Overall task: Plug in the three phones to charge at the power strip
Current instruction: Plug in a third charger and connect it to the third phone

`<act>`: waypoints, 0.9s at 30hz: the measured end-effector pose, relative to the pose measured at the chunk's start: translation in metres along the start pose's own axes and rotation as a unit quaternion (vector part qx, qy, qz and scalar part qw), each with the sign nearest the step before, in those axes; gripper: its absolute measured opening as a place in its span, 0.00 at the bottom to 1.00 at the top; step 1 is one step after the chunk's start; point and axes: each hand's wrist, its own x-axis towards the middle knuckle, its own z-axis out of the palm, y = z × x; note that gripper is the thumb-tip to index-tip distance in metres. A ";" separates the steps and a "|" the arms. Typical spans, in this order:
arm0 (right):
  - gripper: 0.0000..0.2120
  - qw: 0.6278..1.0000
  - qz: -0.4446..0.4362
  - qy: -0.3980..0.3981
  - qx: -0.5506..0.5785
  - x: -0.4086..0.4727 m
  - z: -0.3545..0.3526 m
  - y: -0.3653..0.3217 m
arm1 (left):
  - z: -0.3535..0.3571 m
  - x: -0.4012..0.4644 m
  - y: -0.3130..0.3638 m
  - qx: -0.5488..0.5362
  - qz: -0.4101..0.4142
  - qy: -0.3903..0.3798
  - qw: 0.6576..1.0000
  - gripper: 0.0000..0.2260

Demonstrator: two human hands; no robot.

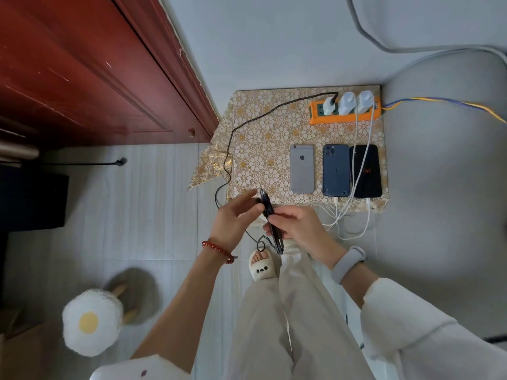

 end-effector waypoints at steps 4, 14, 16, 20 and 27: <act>0.07 1.000 -0.001 0.007 0.003 -0.001 0.000 0.001 | 0.009 0.004 0.003 -0.047 0.006 0.036 0.998 0.13; 0.06 0.998 0.027 0.054 0.018 -0.003 -0.011 0.002 | 0.007 0.009 -0.010 -0.157 -0.029 0.020 0.987 0.12; 0.05 0.998 0.036 0.048 0.016 -0.003 -0.011 0.001 | 0.008 0.012 -0.014 -0.174 -0.043 0.018 0.984 0.12; 0.05 0.995 0.078 0.058 0.016 0.000 -0.017 0.013 | 0.012 0.019 -0.029 -0.195 -0.127 0.013 0.972 0.10; 0.11 0.965 0.237 0.102 -0.047 0.018 -0.034 0.087 | 0.040 0.020 -0.088 0.197 -0.292 -0.074 0.933 0.24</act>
